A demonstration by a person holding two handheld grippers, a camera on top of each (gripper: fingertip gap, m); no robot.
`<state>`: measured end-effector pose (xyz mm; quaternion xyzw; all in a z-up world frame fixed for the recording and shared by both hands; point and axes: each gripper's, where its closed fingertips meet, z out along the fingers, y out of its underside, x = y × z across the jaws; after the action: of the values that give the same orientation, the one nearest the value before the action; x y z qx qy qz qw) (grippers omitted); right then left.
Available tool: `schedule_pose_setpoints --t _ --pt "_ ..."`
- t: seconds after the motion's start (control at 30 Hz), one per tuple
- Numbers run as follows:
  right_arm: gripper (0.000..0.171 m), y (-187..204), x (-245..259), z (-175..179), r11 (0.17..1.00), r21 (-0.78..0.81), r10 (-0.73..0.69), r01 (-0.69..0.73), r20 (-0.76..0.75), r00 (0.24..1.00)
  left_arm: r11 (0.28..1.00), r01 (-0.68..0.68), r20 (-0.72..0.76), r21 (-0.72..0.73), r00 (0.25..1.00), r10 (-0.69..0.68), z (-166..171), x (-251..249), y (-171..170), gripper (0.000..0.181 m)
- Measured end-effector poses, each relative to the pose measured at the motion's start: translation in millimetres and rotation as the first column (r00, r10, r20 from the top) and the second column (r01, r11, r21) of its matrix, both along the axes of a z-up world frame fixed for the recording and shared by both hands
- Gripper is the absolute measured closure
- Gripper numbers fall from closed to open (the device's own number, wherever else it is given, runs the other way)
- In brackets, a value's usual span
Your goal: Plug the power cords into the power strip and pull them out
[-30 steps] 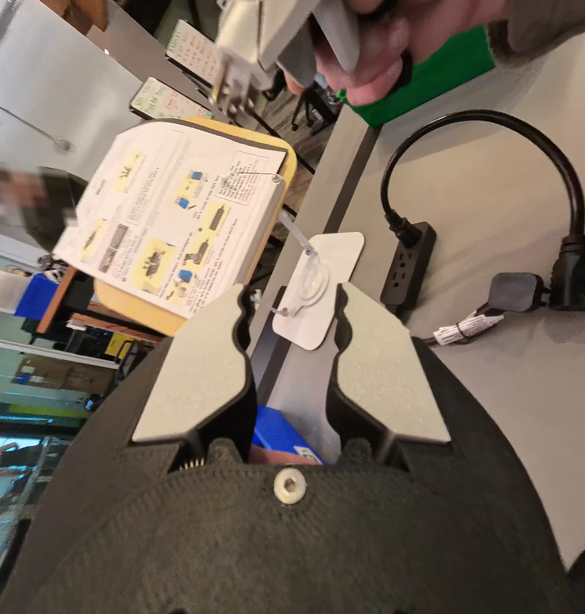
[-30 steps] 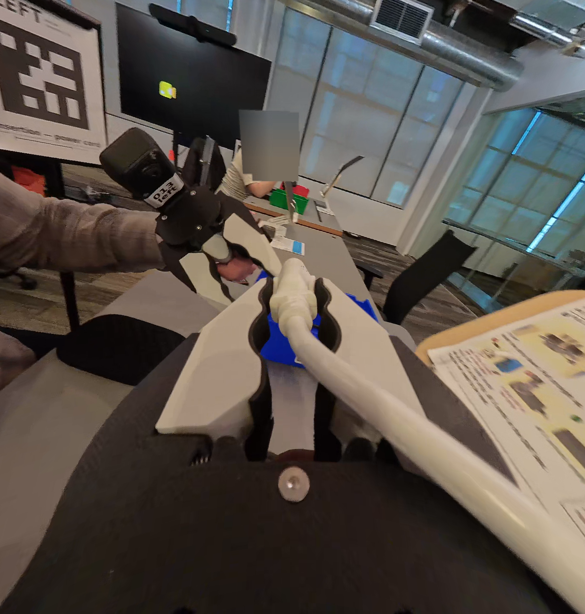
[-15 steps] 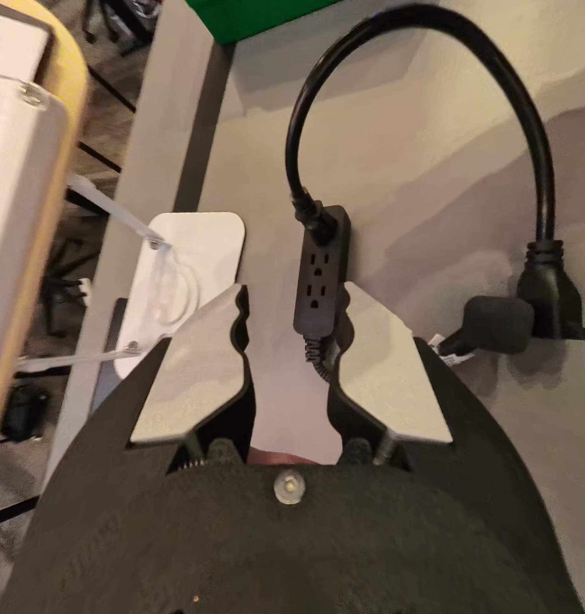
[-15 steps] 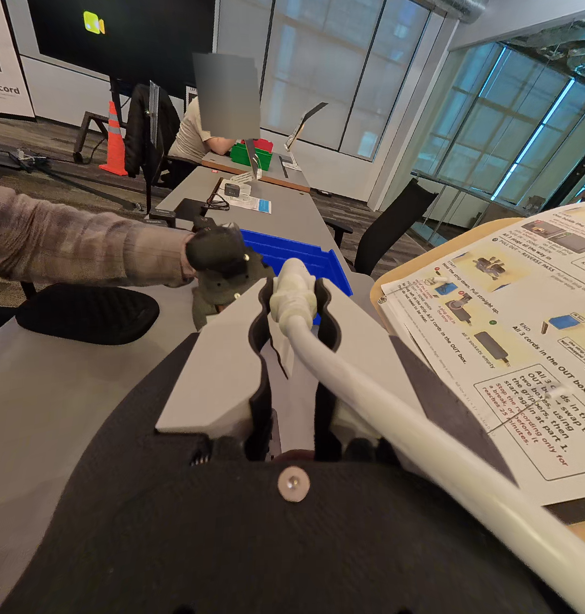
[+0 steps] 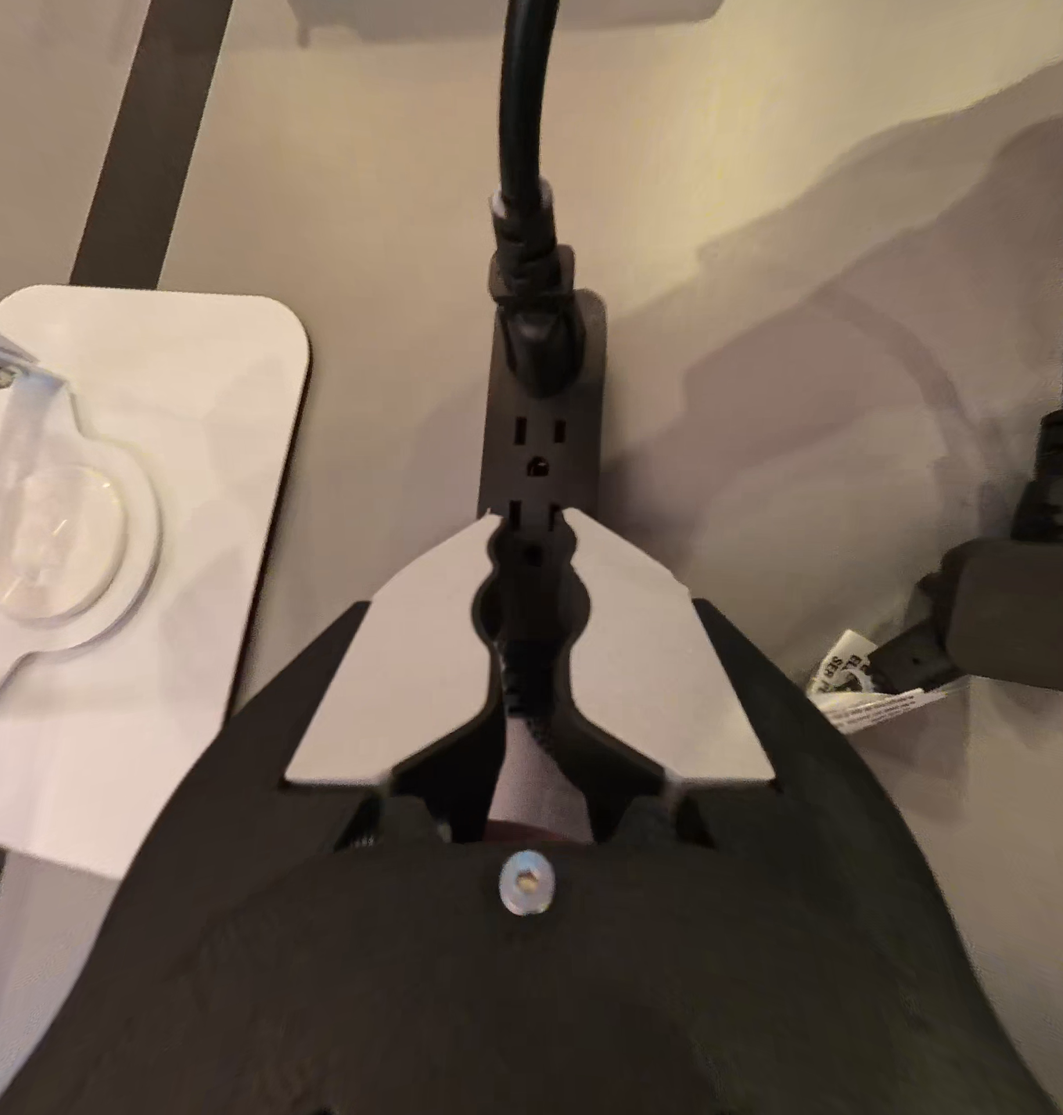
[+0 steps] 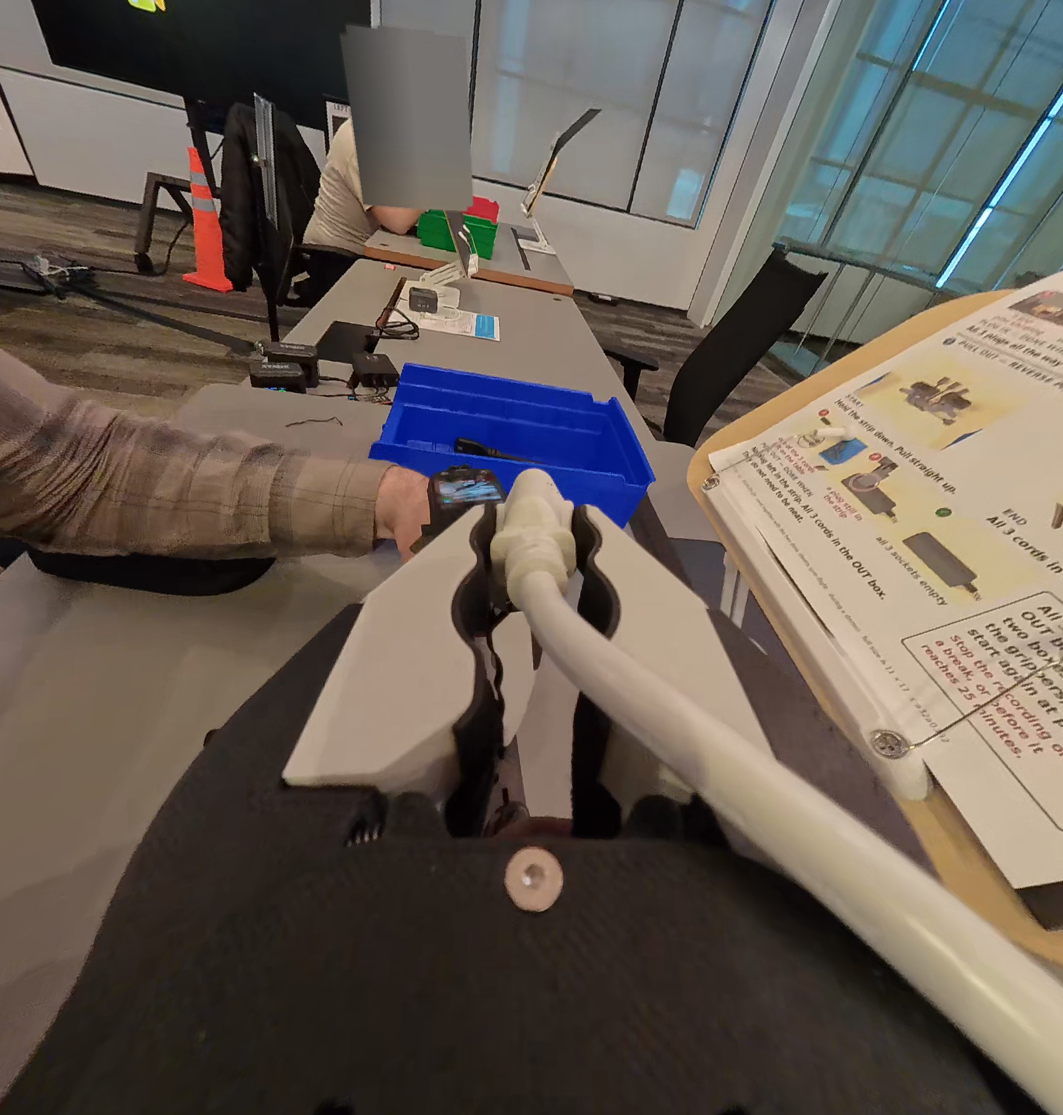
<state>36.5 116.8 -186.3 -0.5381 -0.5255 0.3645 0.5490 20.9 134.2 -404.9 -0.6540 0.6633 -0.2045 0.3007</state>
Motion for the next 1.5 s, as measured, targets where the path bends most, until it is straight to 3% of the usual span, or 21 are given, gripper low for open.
schedule_pose_setpoints --t 0.1,0.2,0.23,0.33,0.5,0.93,1.27,1.5 --pt "0.147 2.7 -5.6 -10.4 1.0 -0.025 0.006 -0.005 0.03 1.0 1.0 -0.003 0.014 -0.003 1.0 0.003 0.1 -0.3 0.1 0.168" --pt "0.149 3.3 -12.4 -19.0 0.999 -0.042 0.014 -0.012 0.054 0.998 1.0 -0.003 0.001 -0.013 1.0 0.003 3.1 -4.4 0.0 0.131" --pt "0.147 2.8 -14.4 -20.2 0.999 -0.048 0.02 -0.018 0.055 0.998 1.0 -0.009 0.023 -0.02 1.0 0.009 6.7 -5.4 0.8 0.129" --pt "0.148 2.2 -18.7 -23.9 0.998 -0.058 0.029 -0.025 0.063 0.998 0.998 -0.017 0.086 -0.055 0.996 0.022 13.7 -3.8 1.7 0.133" --pt "0.149 2.5 -22.1 -31.5 0.997 -0.072 0.033 -0.026 0.092 0.995 0.998 -0.025 -0.029 -0.065 0.999 0.023 -15.6 -6.9 1.1 0.138" --pt "0.148 7.5 -13.7 -52.7 0.996 -0.083 -0.012 0.033 0.237 0.972 0.999 0.003 0.028 -0.04 1.0 -0.002 -16.9 -3.0 1.8 0.138" --pt "0.148 3.9 -6.0 -87.7 0.99 -0.052 -0.083 0.13 0.53 0.844 1.0 -0.001 0.052 -0.03 0.999 0.002 -16.8 -0.4 4.5 0.137" --pt "0.147 4.9 -7.0 -118.0 0.982 -0.08 -0.079 0.172 0.654 0.752 0.999 0.001 0.062 -0.033 0.998 0.001 -16.5 0.9 5.6 0.137"
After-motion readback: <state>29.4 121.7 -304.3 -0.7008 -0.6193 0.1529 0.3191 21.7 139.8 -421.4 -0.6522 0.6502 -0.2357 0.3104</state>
